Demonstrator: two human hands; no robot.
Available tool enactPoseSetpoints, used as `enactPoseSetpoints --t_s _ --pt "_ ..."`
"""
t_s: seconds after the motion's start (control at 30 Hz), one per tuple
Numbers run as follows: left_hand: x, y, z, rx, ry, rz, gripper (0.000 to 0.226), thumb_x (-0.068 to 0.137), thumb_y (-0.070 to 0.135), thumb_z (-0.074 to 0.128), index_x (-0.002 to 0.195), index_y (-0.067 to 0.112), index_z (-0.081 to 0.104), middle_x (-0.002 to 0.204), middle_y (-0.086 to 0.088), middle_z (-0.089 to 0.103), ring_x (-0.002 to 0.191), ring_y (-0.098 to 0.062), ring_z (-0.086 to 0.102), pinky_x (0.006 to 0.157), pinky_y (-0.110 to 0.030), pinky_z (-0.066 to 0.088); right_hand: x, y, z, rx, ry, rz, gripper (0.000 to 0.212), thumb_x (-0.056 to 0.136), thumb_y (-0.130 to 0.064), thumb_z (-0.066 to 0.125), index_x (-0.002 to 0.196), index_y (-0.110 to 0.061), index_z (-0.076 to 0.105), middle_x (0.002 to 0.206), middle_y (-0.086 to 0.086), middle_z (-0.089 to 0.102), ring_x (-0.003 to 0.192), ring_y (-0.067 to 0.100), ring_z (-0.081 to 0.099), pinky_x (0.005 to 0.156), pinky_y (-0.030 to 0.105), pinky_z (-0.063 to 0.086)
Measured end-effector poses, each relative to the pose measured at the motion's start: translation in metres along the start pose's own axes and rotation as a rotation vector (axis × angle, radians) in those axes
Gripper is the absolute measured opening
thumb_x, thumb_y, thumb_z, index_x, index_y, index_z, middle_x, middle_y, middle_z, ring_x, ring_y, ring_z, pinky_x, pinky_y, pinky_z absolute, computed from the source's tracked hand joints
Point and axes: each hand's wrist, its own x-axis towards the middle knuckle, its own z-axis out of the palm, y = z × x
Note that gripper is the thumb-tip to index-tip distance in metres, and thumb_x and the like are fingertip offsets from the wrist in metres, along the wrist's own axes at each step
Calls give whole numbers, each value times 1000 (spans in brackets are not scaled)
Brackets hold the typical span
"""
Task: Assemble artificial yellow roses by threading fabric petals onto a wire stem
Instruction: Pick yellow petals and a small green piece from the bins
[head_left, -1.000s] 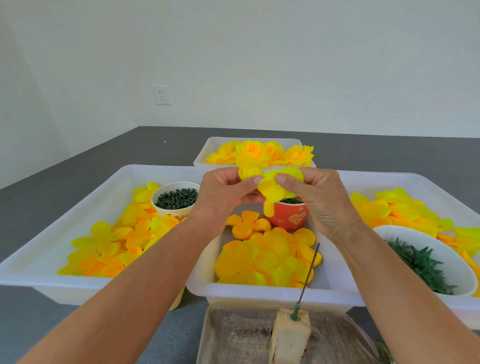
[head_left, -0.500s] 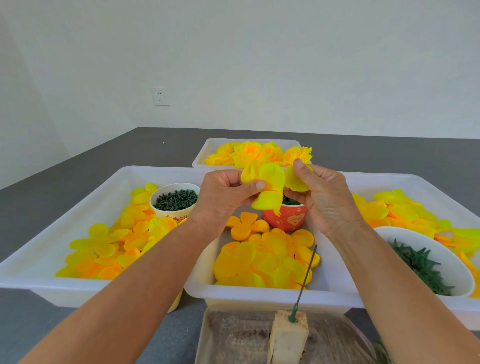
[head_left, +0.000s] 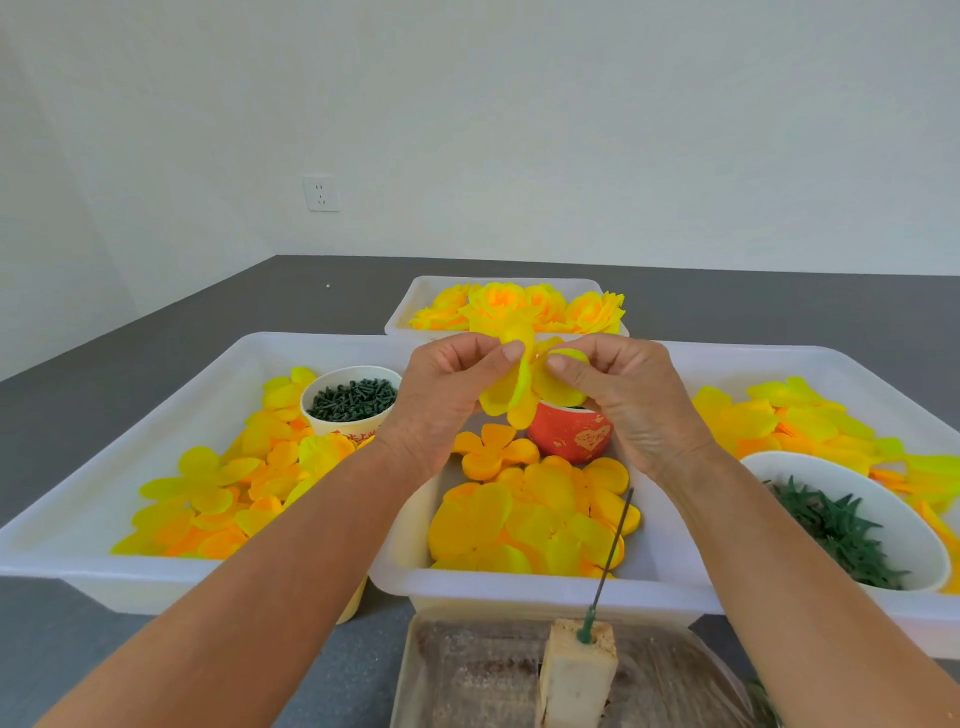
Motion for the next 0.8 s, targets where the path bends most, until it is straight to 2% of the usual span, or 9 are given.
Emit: enactPoseSetpoints --t_s 0.07,0.17,0.23,0.3,0.37,0.47,0.53,0.67,0.8 --pt "-2 1 1 58 -23 4 46 63 40 80 80 0 63 70 -9 58 62 -11 50 57 -21 42 0 0 0 -16 2 -9 7 81 -12 68 79 -16 73 92 12 72 95 31 65 87 47 52" --pt "-3 1 3 96 -62 -17 39 60 20 84 90 4 65 86 -19 66 77 -20 60 71 -36 53 0 0 1 -25 7 3 6 81 -12 69 79 -16 73 91 10 71 93 26 64 85 48 51" --pt "-2 -1 1 127 -32 -7 31 65 8 81 91 4 65 90 -15 65 80 -22 61 74 -40 53 1 0 1 6 20 29 7 82 -10 67 80 -14 72 90 12 70 90 29 63 87 55 49" --pt "0 -3 0 133 -12 -8 25 73 0 73 97 0 64 99 -21 65 85 -26 63 78 -41 54 1 0 1 23 38 44 10 84 -9 65 78 -16 70 85 13 69 85 31 62 86 58 47" --pt "0 -2 -1 103 -9 -14 19 78 -1 69 97 2 65 99 -21 65 82 -23 65 72 -36 57 1 1 1 -1 64 44 12 85 -10 65 77 -18 69 84 12 68 85 31 61 88 58 46" --pt "-1 1 1 98 20 -40 17 74 16 75 89 12 68 96 -11 66 85 -21 64 75 -37 56 1 0 1 -29 75 50 12 85 -12 65 76 -18 68 83 11 69 84 28 63 87 56 48" --pt "-2 2 2 131 14 -69 39 61 33 84 90 12 70 98 -9 68 91 -22 64 81 -42 55 1 0 2 -37 62 62 9 84 -11 66 76 -15 68 77 10 69 78 26 64 82 50 50" --pt "-5 3 5 266 -52 -68 58 50 38 89 99 16 66 101 -6 69 96 -21 64 81 -38 54 -1 -1 2 -72 27 52 8 82 -10 68 75 -10 66 67 5 67 67 18 59 68 37 48" --pt "-2 0 4 289 4 -12 20 71 11 79 78 22 65 76 2 63 68 -16 59 63 -34 52 0 -1 2 -83 38 56 9 82 -9 69 73 -12 66 71 11 66 73 24 55 67 36 44"
